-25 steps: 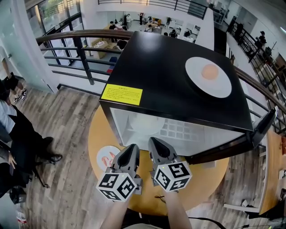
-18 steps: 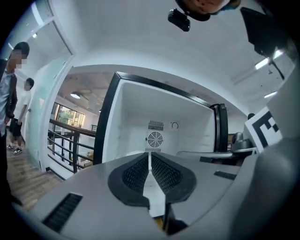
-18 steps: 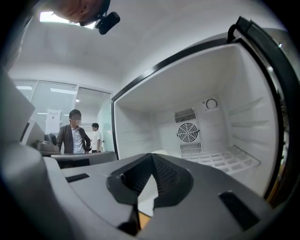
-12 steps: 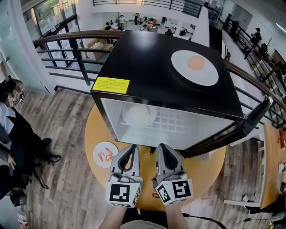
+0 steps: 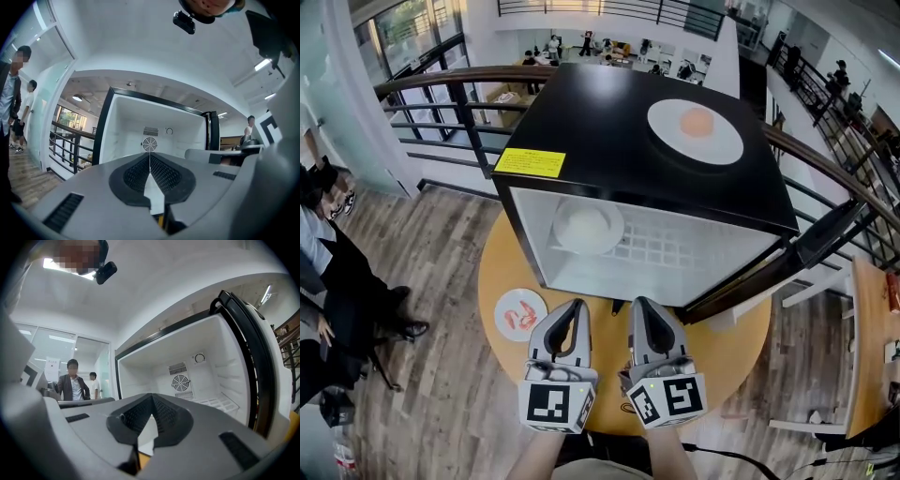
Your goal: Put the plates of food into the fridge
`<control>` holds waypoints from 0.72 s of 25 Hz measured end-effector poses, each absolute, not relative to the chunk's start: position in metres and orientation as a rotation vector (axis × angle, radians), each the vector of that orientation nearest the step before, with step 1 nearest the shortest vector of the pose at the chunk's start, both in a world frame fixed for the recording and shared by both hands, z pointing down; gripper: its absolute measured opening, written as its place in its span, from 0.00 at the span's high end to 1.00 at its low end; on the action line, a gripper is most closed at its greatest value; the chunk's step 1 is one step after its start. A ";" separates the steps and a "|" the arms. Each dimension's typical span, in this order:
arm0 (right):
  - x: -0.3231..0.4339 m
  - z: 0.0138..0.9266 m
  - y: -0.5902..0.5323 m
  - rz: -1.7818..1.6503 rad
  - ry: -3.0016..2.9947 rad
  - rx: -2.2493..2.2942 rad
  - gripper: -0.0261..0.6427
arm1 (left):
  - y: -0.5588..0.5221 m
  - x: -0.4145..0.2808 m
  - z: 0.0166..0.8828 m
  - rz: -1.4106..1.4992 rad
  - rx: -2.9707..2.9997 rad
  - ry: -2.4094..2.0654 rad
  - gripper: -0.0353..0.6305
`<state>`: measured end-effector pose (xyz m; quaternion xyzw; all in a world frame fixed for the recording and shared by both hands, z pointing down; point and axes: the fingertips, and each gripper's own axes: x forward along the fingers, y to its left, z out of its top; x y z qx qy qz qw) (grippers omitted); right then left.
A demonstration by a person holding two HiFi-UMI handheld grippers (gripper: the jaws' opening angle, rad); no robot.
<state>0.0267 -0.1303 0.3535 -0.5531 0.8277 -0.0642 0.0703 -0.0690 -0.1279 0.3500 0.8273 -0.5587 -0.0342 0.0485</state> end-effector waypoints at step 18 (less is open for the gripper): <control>-0.079 0.469 -0.116 -0.869 2.719 -1.278 0.94 | -0.065 -0.213 0.466 0.076 1.989 -1.882 0.93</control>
